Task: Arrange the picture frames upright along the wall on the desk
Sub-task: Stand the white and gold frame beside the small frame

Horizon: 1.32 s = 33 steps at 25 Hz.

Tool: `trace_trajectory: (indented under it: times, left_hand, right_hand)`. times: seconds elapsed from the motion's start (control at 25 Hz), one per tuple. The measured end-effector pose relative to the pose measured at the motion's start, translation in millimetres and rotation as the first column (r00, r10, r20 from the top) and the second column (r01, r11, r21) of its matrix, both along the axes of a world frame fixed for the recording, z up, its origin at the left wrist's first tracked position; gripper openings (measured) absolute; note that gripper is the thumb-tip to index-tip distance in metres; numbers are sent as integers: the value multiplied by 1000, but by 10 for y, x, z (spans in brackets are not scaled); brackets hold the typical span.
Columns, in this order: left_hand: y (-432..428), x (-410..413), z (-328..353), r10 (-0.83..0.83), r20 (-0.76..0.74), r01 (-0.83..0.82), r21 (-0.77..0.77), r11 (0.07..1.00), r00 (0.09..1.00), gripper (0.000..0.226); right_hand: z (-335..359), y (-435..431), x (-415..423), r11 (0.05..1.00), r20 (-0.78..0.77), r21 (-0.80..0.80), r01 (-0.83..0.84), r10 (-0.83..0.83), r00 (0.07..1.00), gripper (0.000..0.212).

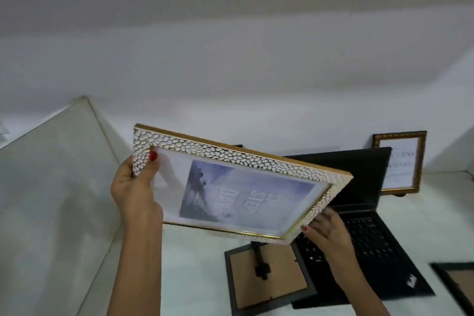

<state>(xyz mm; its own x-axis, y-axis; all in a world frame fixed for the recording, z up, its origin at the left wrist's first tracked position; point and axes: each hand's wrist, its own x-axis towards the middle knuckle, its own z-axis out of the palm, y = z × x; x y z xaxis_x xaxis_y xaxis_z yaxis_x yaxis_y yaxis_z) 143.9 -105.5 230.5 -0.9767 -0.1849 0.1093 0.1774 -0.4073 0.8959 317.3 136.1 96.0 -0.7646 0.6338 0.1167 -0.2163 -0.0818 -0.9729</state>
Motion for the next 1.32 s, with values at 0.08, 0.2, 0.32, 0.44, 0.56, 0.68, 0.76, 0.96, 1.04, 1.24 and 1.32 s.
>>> trace_trajectory:
  times: [0.08,0.2,0.32,0.44,0.56,0.68,0.76,0.96,1.04,1.24,1.32]
  left_hand:
    - [108,76,-73,-31,88,24,79,997,996,4]
    - [406,227,-200,-81,186,51,161,986,979,5]
    - [781,406,-359,-167,292,107,211,972,942,33]
    - [1477,762,-496,-328,403,238,256,937,854,25]
    - [2192,1175,-545,-543,457,412,360,837,705,35]
    - [2800,1499,-617,-546,567,384,388,838,617,31]
    - [3236,1775,-675,-495,623,362,338,869,606,25]
    - [4350,2531,-840,-673,475,730,89,678,567,29]
    - [4900,2616,-821,-807,355,860,18,510,471,46]
    - [6014,2351,-993,-724,308,780,-123,613,617,12]
    - [6355,2281,-1083,-695,348,759,-85,645,629,15]
  right_hand:
    - [-53,33,116,1000,15,26,-3,3,1000,48]
    - [-91,348,367,996,35,90,25,-28,999,34]
    - [-42,842,646,995,1,39,94,-94,996,21]
    - [120,1595,1091,981,-91,3,193,-192,977,53]
    - [445,2468,1569,964,-187,35,264,-253,949,52]
    - [875,3192,1953,939,-287,98,329,-290,913,44]
    - [1164,3615,2112,919,-395,108,379,-310,865,49]
    - [1730,4333,2198,893,-475,309,329,-155,867,61]
    - [1734,4575,2139,864,-378,424,271,-103,920,62]
    - [1424,5465,2006,849,-259,416,325,-232,938,53]
    - [1230,5836,1947,825,-181,412,387,-343,922,55]
